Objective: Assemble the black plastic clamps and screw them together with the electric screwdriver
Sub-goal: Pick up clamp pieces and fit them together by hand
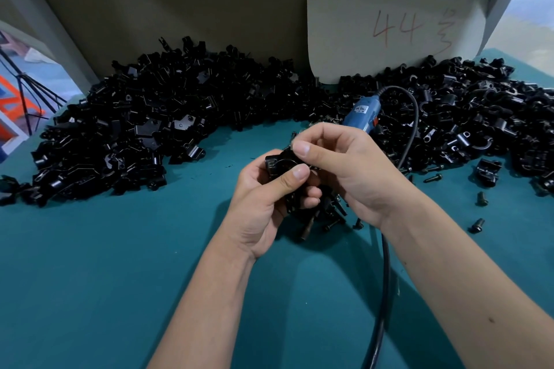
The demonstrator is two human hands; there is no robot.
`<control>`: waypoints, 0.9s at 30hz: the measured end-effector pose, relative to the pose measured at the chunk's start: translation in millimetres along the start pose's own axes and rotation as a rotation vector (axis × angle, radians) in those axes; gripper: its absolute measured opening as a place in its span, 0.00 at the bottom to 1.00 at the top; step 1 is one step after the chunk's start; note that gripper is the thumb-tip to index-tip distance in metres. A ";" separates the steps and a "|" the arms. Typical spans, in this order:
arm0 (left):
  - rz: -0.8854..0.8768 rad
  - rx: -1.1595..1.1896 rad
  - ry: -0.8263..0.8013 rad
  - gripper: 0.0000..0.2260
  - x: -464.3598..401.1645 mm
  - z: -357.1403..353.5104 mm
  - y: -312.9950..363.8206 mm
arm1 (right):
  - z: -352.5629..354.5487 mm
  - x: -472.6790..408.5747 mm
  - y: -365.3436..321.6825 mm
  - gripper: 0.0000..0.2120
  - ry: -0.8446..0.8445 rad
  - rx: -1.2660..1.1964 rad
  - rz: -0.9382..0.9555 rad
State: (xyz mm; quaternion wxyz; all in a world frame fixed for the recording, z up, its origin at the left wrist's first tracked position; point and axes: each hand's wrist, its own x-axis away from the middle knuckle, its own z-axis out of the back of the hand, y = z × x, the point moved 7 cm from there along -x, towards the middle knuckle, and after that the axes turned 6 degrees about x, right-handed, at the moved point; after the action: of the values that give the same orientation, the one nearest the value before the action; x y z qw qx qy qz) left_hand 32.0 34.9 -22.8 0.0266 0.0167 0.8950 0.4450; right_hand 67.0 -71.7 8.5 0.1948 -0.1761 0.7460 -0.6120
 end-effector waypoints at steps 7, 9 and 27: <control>-0.002 0.012 -0.004 0.11 0.1 -0.8 -0.5 | -0.8 0.5 0.6 0.11 0.007 -0.012 -0.013; 0.000 0.007 -0.004 0.13 -0.2 -1.7 -1.1 | 2.7 -0.6 -0.6 0.13 0.054 -0.007 0.012; 0.008 -0.015 -0.014 0.07 0.3 -2.8 -4.6 | 0.9 1.1 -0.1 0.10 0.010 -0.007 -0.042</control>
State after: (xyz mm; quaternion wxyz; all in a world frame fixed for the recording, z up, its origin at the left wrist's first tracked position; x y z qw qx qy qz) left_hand 31.4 30.0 -24.9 0.0311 0.0232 0.8913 0.4517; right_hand 66.5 -73.0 8.3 0.1778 -0.1893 0.7452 -0.6142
